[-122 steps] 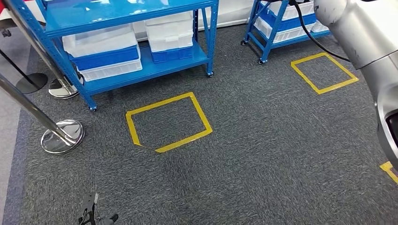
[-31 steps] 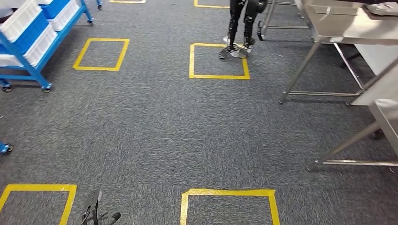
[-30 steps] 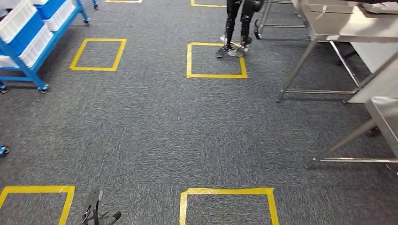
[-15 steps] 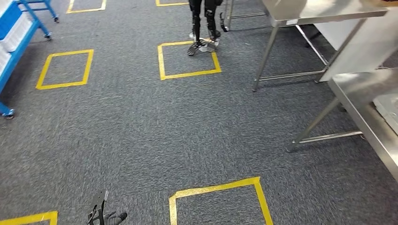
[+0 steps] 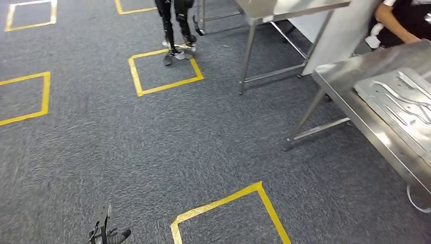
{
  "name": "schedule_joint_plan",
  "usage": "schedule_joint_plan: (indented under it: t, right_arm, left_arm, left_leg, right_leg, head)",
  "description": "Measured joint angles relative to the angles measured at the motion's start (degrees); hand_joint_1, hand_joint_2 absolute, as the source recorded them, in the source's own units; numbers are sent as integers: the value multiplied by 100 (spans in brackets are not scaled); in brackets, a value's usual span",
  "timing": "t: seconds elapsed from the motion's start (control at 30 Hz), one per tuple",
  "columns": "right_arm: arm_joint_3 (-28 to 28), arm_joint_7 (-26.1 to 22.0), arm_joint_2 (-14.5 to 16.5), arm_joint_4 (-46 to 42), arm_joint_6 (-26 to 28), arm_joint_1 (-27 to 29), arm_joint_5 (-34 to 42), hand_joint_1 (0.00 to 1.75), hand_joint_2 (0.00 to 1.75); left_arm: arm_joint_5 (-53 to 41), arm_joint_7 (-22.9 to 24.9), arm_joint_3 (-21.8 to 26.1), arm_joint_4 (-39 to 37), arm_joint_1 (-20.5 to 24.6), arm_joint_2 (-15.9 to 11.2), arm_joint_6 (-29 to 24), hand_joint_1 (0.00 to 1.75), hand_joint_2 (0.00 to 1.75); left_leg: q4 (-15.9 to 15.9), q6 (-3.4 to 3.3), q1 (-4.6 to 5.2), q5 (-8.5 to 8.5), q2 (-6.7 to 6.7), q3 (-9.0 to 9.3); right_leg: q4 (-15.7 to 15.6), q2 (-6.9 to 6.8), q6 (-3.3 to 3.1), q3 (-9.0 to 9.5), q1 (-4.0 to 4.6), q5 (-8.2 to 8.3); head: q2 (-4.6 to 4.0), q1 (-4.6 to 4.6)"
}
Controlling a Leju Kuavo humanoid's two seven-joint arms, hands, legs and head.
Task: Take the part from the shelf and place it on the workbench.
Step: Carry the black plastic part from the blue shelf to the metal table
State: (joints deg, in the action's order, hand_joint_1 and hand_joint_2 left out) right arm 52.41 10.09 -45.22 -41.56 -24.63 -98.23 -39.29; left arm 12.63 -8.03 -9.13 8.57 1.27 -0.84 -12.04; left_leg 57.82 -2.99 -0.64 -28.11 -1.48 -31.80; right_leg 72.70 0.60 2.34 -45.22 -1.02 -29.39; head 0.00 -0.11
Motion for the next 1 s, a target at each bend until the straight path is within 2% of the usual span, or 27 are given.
schedule_joint_plan:
  t: [0.03,0.07,0.1,0.17,0.2,0.23,0.3,0.33,0.4,0.43,0.47,0.5,0.53,0.57,0.6,0.63,0.67,0.7,0.73,0.77,0.8,0.83,0.87,0.9,0.97,1.0]
  right_arm:
    - [13,-2,-21,-8,-2,8,5,175,175]
    - [25,-3,-47,-15,-7,13,9,175,175]
    - [31,1,-68,-27,-11,13,10,175,175]
    - [38,16,-96,-61,-16,2,12,175,175]
    - [42,24,-100,-81,-17,-6,15,175,175]
    - [45,28,-106,-99,-17,-13,19,175,175]
    - [54,38,-139,-128,-20,-24,26,175,175]
    - [58,44,-158,-148,-21,-29,34,175,175]
    - [70,60,-187,-192,-21,-45,80,175,175]
    - [83,66,-191,-221,-20,-46,116,175,175]
    - [97,73,-202,-241,-19,-41,157,175,175]
    - [112,77,-216,-263,-19,-29,196,175,175]
    - [128,79,-245,-285,-18,-14,232,175,175]
    - [140,80,-286,-307,-18,3,263,175,175]
    - [151,79,-328,-335,-17,18,291,175,175]
    - [160,79,-372,-366,-17,32,319,175,175]
    - [166,79,-417,-394,-16,37,346,175,175]
    - [172,79,-464,-416,-16,41,372,175,175]
    - [181,79,-516,-438,-16,49,398,175,175]
    - [192,79,-574,-460,-16,63,421,175,175]
    - [202,79,-642,-478,-16,86,442,175,175]
    - [209,79,-717,-503,-16,116,462,175,175]
    - [211,80,-793,-523,-16,138,482,175,175]
    - [212,81,-855,-543,-16,151,501,175,175]
    - [217,89,-917,-585,-16,171,538,175,175]
    - [223,92,-929,-602,-16,188,555,175,175]
  left_arm:
    - [-1,-3,-2,0,3,-3,6,0,175]
    - [-1,-1,-9,0,5,-4,16,0,175]
    - [-1,7,-19,0,7,-4,26,0,175]
    - [1,39,-40,0,11,-4,42,0,175]
    - [2,55,-49,0,13,-4,46,0,175]
    - [2,67,-57,0,16,-4,48,0,175]
    - [4,88,-71,0,26,-2,48,0,175]
    - [4,99,-77,0,35,-1,46,0,175]
    - [7,117,-82,0,45,2,36,0,175]
    - [8,121,-83,0,41,2,28,0,175]
    - [9,122,-84,0,31,3,19,0,175]
    - [9,124,-84,0,21,3,11,0,175]
    - [9,119,-84,0,12,3,6,0,175]
    - [9,111,-84,0,8,3,3,0,175]
    - [8,100,-84,0,7,3,1,0,175]
    - [6,87,-84,0,8,2,0,0,175]
    - [3,75,-85,-1,7,-1,1,0,175]
    - [1,66,-85,-1,3,-3,1,0,175]
    - [-1,60,-86,-2,-3,-4,2,0,175]
    - [-3,56,-87,-2,-5,-6,3,0,175]
    - [-5,53,-88,-2,-3,-5,4,0,175]
    - [-7,51,-89,-2,8,-4,4,0,175]
    - [-7,50,-90,-2,19,-2,4,0,175]
    - [-7,49,-90,-1,23,0,3,0,175]
    - [-5,53,-91,-1,15,-2,-1,0,175]
    - [-4,56,-91,-1,11,-4,-3,0,175]
  left_leg:
    - [9,-1,8,-23,-91,10]
    - [20,7,11,-49,-171,23]
    - [30,19,12,-78,-243,44]
    - [44,70,27,-142,-370,98]
    - [43,98,39,-167,-427,120]
    - [36,126,52,-185,-482,140]
    - [8,175,60,-213,-595,181]
    - [26,200,50,-254,-562,193]
    - [324,229,22,-461,-287,78]
    - [656,231,9,-627,-94,-83]
    - [1063,231,6,-791,29,-297]
    - [1442,233,5,-906,88,-514]
    - [1679,231,7,-927,113,-678]
    - [1704,224,7,-826,124,-750]
    - [1508,210,7,-621,147,-717]
    - [1146,186,4,-350,227,-604]
    - [789,156,-6,-134,386,-469]
    - [478,135,-17,9,532,-348]
    - [290,120,-21,67,642,-270]
    - [226,111,-17,49,677,-232]
    - [168,103,-5,48,613,-208]
    - [120,73,-1,63,528,-180]
    - [54,37,-1,87,442,-140]
    - [-12,1,-3,110,351,-97]
    - [-79,-44,9,119,161,-35]
    - [-83,-51,17,106,67,-24]
  right_leg:
    - [157,-31,11,-88,-19,-10]
    - [100,-53,16,-61,-32,84]
    - [-173,-88,13,85,-38,260]
    - [-942,-289,-21,504,7,563]
    - [-1200,-364,-58,649,45,630]
    - [-1326,-401,-94,716,85,634]
    - [-1354,-285,-167,727,123,626]
    - [-1378,-219,-197,741,116,627]
    - [-1425,-94,-278,779,90,636]
    - [-1436,-31,-313,793,80,636]
    - [-1434,38,-339,796,82,630]
    - [-1427,114,-355,798,89,622]
    - [-1415,199,-364,800,95,613]
    - [-1399,285,-367,804,99,603]
    - [-1383,372,-365,810,101,592]
    - [-1365,457,-357,815,98,577]
    - [-1348,535,-343,809,95,564]
    - [-1329,612,-325,793,86,556]
    - [-1321,688,-295,769,70,560]
    - [-1325,766,-257,742,48,574]
    - [-1338,847,-212,725,26,593]
    - [-1353,858,-170,712,7,603]
    - [-1317,745,-135,688,8,574]
    - [-1191,564,-105,626,16,493]
    - [-627,149,-52,348,15,202]
    - [-279,57,-23,168,-9,58]
  head:
    - [0,-1]
    - [0,-1]
    - [0,0]
    - [0,0]
    - [0,-1]
    - [0,-3]
    - [0,-6]
    - [0,-8]
    - [0,-10]
    - [0,-14]
    - [0,-15]
    - [0,-17]
    - [0,-17]
    - [0,-17]
    - [0,-17]
    - [0,-16]
    - [0,-14]
    - [0,-11]
    - [0,-10]
    - [0,-12]
    - [0,-15]
    - [0,-16]
    - [0,-14]
    - [0,-12]
    - [0,-9]
    - [0,-11]
